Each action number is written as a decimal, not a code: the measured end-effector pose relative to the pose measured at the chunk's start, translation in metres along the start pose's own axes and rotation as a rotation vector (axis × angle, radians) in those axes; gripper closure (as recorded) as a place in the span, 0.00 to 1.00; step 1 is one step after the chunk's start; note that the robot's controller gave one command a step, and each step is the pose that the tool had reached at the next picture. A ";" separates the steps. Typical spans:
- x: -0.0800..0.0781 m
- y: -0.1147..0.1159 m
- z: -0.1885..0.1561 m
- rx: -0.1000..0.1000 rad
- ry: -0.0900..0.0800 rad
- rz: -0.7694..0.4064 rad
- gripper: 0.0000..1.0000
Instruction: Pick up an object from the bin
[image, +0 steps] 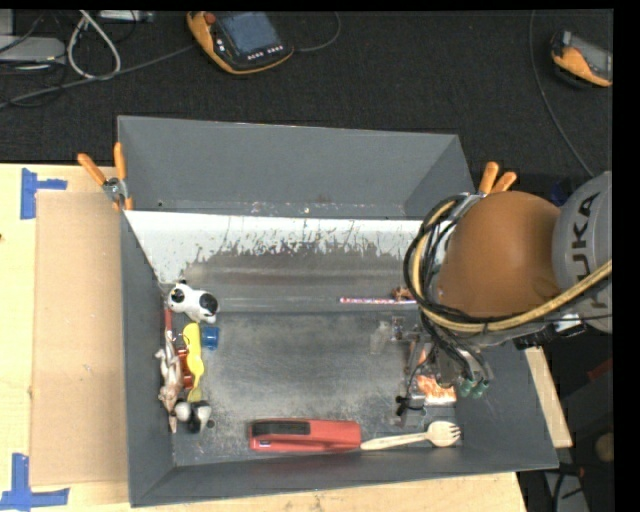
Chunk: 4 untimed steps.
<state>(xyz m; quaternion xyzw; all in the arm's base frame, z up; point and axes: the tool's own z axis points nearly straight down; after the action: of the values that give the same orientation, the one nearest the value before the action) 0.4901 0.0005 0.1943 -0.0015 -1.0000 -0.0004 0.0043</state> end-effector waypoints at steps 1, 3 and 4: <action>-0.002 0.000 -0.003 0.000 -0.006 0.000 0.00; 0.007 0.102 0.026 0.000 -0.006 0.035 0.00; 0.011 0.116 0.093 -0.001 -0.007 0.032 0.00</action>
Offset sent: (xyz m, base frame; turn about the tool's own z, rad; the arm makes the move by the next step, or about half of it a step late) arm -0.0006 0.0897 -0.0249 0.0925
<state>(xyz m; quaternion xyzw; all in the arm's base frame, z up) 0.4788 0.1161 0.1017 -0.0174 -0.9998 -0.0008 0.0006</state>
